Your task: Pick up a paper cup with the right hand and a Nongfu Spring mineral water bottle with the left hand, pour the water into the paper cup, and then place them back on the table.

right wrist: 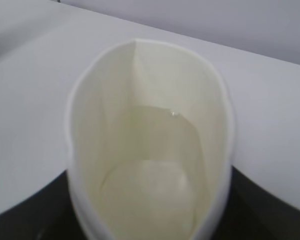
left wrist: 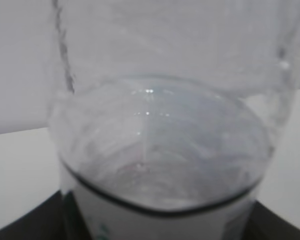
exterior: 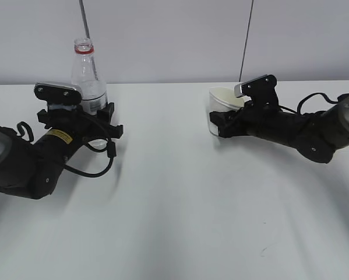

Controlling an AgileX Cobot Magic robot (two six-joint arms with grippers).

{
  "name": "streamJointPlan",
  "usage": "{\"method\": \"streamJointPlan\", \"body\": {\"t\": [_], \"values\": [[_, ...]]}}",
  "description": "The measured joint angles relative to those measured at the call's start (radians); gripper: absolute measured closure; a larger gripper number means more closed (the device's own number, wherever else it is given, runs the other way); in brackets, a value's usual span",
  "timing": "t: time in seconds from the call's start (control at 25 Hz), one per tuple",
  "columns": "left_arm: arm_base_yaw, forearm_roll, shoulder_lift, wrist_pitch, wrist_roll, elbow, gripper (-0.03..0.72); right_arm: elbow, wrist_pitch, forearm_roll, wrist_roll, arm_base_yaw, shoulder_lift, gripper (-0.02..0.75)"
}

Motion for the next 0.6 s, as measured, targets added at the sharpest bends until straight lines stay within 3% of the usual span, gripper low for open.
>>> {"method": "streamJointPlan", "body": {"t": [0.44,0.6], "values": [[0.0,0.002,0.0,0.0,0.0,0.0,0.28,0.0,-0.002,0.0,-0.001,0.0,0.0,0.287],[0.0,0.002,0.0,0.0,0.0,0.0,0.28,0.0,-0.004,0.0,-0.001,0.0,0.0,0.234]]}}
